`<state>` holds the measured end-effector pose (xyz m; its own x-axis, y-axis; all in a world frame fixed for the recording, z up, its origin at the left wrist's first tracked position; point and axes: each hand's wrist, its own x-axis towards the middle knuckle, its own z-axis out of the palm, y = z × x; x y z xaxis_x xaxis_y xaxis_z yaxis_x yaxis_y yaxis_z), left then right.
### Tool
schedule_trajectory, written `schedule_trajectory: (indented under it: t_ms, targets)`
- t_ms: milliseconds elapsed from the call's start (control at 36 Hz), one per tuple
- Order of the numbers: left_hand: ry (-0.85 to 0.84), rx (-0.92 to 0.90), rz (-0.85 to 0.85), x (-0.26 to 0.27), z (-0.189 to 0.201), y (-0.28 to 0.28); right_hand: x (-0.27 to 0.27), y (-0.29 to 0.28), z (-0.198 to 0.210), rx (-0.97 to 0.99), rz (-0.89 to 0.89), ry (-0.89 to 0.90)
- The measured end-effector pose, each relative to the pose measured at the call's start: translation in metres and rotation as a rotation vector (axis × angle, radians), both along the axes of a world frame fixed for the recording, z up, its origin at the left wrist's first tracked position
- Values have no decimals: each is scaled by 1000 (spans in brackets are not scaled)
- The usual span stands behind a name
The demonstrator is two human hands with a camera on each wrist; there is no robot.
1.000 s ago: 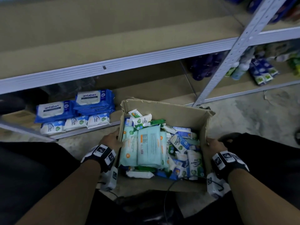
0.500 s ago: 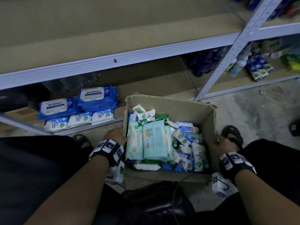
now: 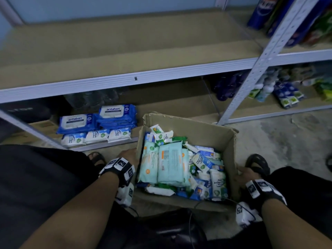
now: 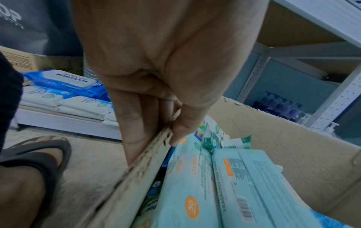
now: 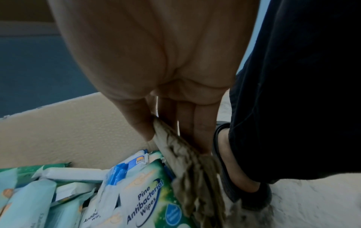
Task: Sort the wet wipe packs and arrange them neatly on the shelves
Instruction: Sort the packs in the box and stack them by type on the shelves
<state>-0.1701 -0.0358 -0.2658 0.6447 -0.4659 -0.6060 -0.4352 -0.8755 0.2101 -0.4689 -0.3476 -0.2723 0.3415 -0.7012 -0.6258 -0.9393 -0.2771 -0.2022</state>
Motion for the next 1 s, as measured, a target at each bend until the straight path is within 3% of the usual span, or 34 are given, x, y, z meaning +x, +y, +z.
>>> schedule_trajectory:
  t_ms: [250,333,528,611,722,861,917,1000]
  targets:
    - [22,182,-59,-8,4,21,-2,2,17,38,160,99]
    - [1,153,-35,-8,-5,31,-2,5,19,78,235,115]
    - [-17,174,-1,-6,-20,35,-8,18,28,64,249,98]
    - [-31,178,33,12,-53,46,-5,17,27,48,242,102]
    - [-36,188,39,8,-41,38,3,18,19,12,173,79]
    - [-160,0,173,-6,-3,9,26,34,18,-203,16,-151]
    - [-299,-98,205,-10,11,-7,39,39,19,-325,76,-193]
    - [-414,-198,119,-17,14,-24,58,48,19,-330,130,-223]
